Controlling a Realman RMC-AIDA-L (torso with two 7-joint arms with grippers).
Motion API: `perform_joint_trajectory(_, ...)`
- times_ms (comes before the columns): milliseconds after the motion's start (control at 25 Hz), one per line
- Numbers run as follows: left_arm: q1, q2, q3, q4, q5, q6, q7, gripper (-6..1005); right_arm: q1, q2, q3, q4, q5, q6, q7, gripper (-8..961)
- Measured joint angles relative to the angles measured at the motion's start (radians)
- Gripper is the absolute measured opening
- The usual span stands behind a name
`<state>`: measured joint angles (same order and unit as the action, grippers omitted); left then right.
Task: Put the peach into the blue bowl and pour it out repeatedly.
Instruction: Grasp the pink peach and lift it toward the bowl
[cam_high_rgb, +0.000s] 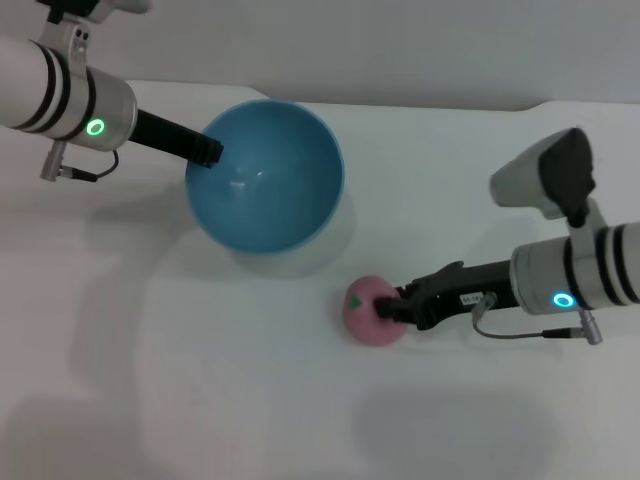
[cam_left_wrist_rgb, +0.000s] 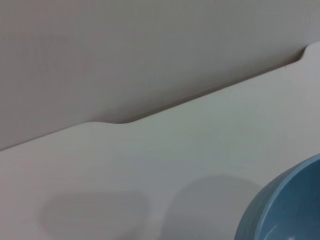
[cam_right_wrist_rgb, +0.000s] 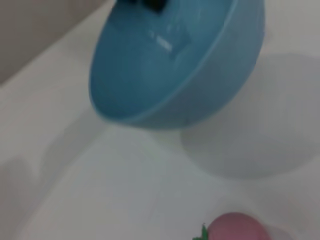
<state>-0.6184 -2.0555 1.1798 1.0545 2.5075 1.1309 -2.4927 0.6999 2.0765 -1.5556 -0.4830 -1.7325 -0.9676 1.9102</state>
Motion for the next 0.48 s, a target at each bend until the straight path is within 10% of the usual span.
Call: perform_joint_trajectory(480, -0.028, -0.001, 0.116, -0.013, -0.001, 0.013, -0.016, -1, -0.274, -0.033, 0.327, -0.288, 0.013, -0.281, -0.039, 68)
